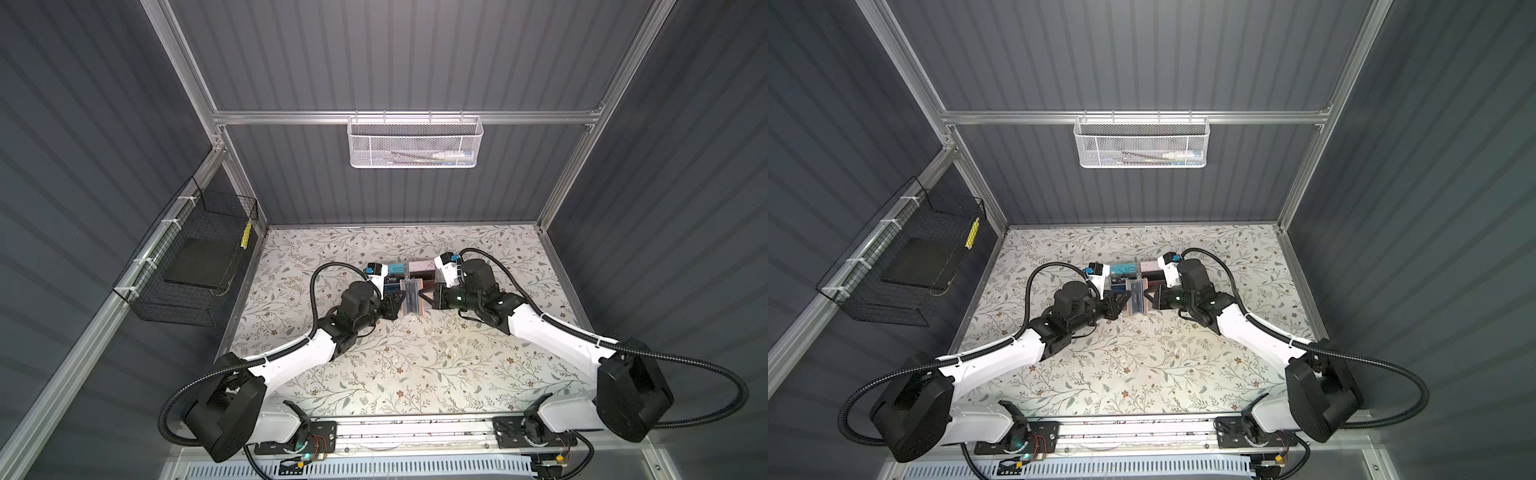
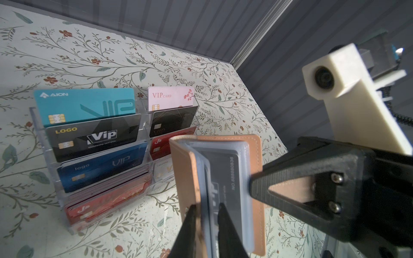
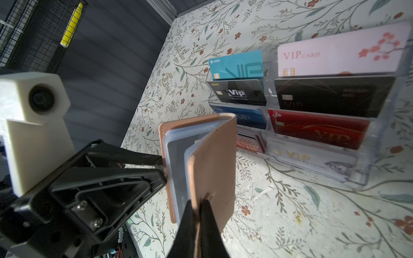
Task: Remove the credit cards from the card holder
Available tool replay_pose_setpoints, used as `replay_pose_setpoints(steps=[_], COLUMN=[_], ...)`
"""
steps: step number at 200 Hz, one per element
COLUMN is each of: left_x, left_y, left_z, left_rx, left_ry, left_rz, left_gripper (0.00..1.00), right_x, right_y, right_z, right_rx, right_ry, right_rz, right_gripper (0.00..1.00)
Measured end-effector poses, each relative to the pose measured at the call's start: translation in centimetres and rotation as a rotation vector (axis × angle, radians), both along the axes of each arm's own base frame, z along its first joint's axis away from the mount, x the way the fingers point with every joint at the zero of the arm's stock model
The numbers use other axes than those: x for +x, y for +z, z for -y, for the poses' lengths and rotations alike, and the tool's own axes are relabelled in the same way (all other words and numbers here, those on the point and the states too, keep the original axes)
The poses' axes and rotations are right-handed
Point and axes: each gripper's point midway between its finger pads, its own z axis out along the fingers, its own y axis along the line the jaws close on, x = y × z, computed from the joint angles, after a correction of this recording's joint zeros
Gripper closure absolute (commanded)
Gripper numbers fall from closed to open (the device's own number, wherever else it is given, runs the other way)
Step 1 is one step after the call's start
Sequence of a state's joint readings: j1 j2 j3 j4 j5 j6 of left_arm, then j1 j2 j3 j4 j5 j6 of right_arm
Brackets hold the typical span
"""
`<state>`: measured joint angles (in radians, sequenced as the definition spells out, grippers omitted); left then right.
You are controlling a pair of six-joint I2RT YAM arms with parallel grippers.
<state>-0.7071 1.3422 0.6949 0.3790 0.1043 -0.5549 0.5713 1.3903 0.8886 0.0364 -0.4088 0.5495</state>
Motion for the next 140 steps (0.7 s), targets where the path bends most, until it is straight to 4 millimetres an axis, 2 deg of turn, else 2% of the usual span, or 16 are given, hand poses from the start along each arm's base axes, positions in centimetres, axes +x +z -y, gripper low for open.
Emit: replay_pose_setpoints(steps=[70, 88, 140], left_x=[0.09, 0.12, 0.09], left_y=[-0.39, -0.45, -0.46], left_z=[0.10, 0.12, 0.16], left_rx=[0.003, 0.002, 0.001], left_ry=[0.000, 0.002, -0.001], left_rz=[-0.009, -0.012, -0.013], left_gripper=[0.79, 0.85, 0.84], right_x=[-0.14, -0.15, -0.10], right_y=[0.04, 0.01, -0.27], right_z=[-0.12, -0.13, -0.27], right_rx=[0.008, 0.008, 0.011], right_ry=[0.007, 0.006, 0.009], right_rz=[-0.008, -0.010, -0.019], right_gripper=[1.00, 1.00, 1.00])
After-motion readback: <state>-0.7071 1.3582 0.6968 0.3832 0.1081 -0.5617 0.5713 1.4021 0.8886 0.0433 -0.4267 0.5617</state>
